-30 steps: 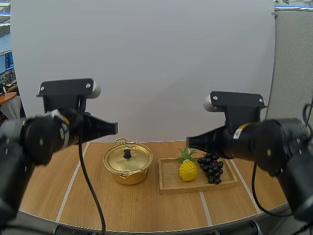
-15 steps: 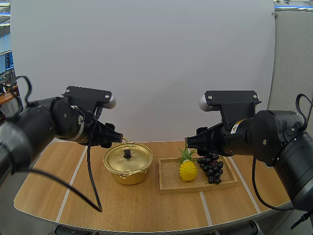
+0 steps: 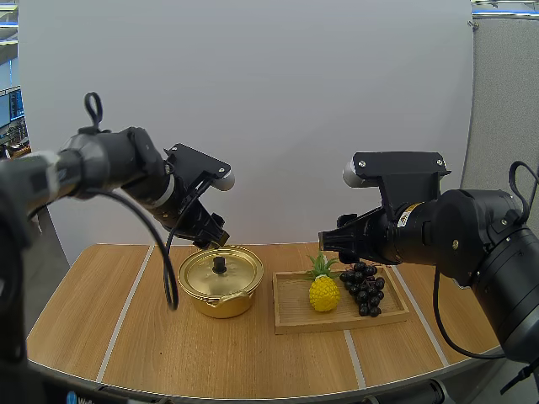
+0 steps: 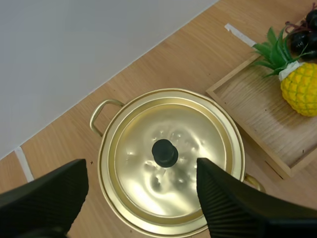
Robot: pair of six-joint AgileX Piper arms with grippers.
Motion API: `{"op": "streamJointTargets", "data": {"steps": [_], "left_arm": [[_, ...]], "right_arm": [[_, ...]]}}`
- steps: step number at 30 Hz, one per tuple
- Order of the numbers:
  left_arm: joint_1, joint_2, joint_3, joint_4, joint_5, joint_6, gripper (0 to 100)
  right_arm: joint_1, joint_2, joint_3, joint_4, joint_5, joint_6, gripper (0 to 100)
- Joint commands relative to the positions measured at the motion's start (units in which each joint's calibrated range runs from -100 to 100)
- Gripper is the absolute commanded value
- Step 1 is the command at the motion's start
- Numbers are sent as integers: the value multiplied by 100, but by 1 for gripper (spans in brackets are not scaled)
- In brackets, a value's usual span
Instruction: Open the pot, put the pineapple inside, and close it
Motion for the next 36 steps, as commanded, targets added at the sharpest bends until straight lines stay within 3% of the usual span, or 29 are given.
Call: {"op": "streamJointTargets", "data": {"steps": [1,5,18,36], "left_arm": [[-204,1102,-616,49,589,156,100],[-285,1551,-744,87,466,156,100],[-285,2535,-1251,157,485,156,100],[-285,2836,-1251,255,327,114,100]], "right_arm": [[-19,-18,-45,-11,-134,-57,100],[-19,-18,-45,-11,-134,-57,100],[-19,-18,-45,-11,-134,-57,100],[-19,-18,-45,-11,-134,-57,100]]}}
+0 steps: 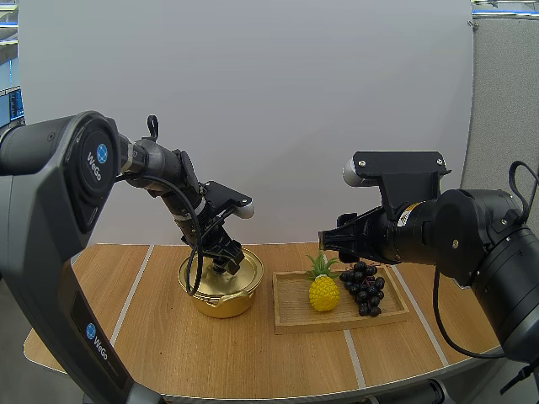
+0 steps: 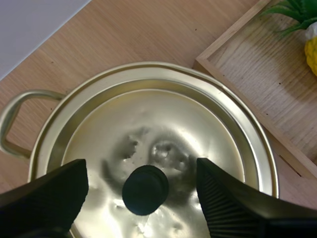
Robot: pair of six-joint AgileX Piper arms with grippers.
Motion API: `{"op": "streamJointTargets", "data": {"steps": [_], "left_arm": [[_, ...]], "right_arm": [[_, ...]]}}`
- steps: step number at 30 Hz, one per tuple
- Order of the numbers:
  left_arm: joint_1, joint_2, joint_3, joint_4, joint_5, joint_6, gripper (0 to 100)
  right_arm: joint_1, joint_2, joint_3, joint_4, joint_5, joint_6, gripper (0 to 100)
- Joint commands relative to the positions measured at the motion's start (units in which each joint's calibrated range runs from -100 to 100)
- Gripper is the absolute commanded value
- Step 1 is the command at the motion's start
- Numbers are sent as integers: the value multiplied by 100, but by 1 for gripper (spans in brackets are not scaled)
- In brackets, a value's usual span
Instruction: Open the pot, put the pineapple inside, and close it
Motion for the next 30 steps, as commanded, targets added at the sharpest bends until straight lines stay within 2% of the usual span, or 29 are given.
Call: {"op": "streamJointTargets", "data": {"steps": [1,2,6,8,9,11,12,20,25,30], "left_arm": [[-24,35,-45,51,-111,-24,100],[-24,57,-45,51,-111,-24,100],[-24,109,-45,115,-80,-108,62],[-24,122,-45,226,-60,-167,38],[-24,122,-45,261,-43,-187,30],[-24,122,-45,271,15,-209,7],[-24,122,-45,271,56,-209,0],[-24,-85,-57,271,306,-282,0],[-24,-718,-132,271,376,-354,0],[-24,-1583,-745,271,845,-354,0]], "right_arm": [[-19,-18,-45,-11,-120,-57,100],[-19,-18,-45,-11,-120,-57,100],[-19,-18,-45,-11,-120,-57,100],[-19,-18,-45,-11,-120,-57,100],[-19,-18,-45,-11,-120,-57,100],[-19,-18,-45,-11,-120,-57,100],[-19,-18,-45,-11,-120,-57,100],[-19,-18,-45,-11,-120,-57,100],[-19,-18,-45,-11,-120,-57,100],[-19,-18,-45,-11,-120,-57,100]]}}
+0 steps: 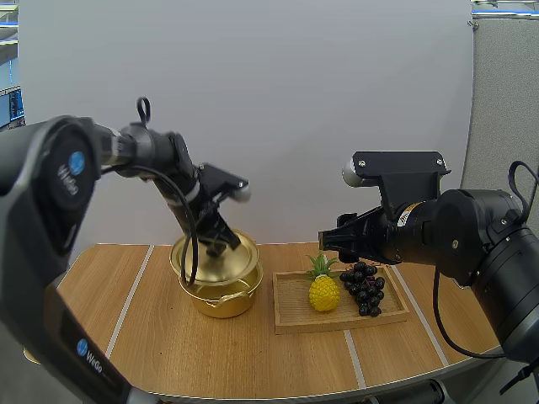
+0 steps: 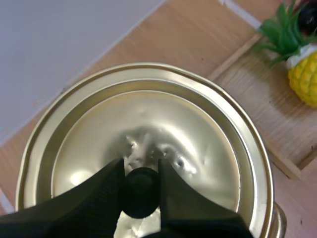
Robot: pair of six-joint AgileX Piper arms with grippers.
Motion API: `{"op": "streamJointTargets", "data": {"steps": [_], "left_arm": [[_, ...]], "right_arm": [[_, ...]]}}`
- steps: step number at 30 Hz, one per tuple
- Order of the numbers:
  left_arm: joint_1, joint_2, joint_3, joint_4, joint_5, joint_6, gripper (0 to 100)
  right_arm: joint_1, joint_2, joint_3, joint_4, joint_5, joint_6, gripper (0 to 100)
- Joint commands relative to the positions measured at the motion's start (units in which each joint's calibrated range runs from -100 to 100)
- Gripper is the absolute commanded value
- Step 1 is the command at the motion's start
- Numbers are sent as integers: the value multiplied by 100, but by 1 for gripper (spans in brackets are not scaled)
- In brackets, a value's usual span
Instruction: Open the pot, put the pineapple inside, and close it
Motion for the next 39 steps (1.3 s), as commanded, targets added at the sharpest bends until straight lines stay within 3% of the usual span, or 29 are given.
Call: {"op": "streamJointTargets", "data": {"steps": [1,9,15,22,31,39], "left_arm": [[-16,-1086,-772,1,525,-67,0],[-16,-2132,-2714,32,960,-569,0],[-16,-2221,-4470,387,1366,-1171,0],[-16,-2221,-5793,876,1380,-1526,0],[-16,-2235,-6289,984,518,-1517,0],[-16,-2235,-6289,984,50,-1517,0]], "right_arm": [[-19,-18,-45,-11,-120,-57,100],[-19,-18,-45,-11,-120,-57,100],[-19,-18,-45,52,-119,-57,100],[-19,-18,-45,214,-119,-48,100],[-19,163,-45,424,-119,-48,100],[-19,1502,-45,579,-184,-48,100]]}}
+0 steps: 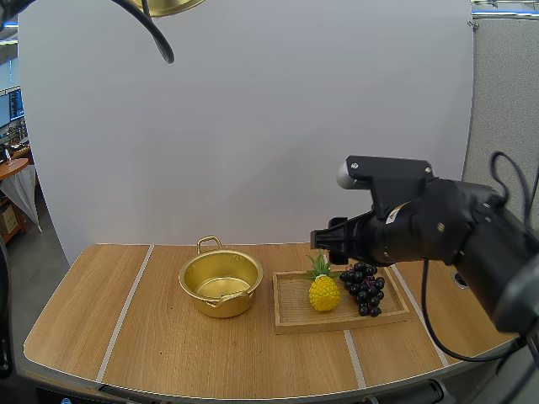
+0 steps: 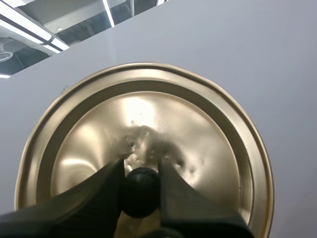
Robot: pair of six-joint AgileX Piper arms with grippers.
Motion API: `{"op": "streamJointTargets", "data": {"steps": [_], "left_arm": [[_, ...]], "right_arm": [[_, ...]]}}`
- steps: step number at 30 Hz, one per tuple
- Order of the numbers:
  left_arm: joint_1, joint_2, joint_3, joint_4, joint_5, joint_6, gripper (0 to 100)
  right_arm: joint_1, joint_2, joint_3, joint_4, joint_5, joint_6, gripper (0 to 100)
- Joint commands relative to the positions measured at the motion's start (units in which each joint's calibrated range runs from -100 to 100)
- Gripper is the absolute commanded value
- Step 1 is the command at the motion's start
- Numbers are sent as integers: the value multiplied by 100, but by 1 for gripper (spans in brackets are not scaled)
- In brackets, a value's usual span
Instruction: Open the pot, put the pineapple inside, and close it
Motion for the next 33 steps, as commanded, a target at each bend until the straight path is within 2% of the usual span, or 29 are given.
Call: {"op": "streamJointTargets", "data": {"steps": [1,9,22,33], "left_arm": [[-16,-47,-48,42,-378,-38,0],[-16,-47,-48,42,-378,-38,0],[-16,-47,-48,42,-378,-38,0],[-16,-47,-48,42,-378,-38,0]], "right_arm": [[-19,869,-45,111,-229,-58,100],[252,2157,-156,154,-688,-151,100],[259,3838,-1211,154,-897,107,100],[259,5041,-1454,131,-1623,245,100]]}}
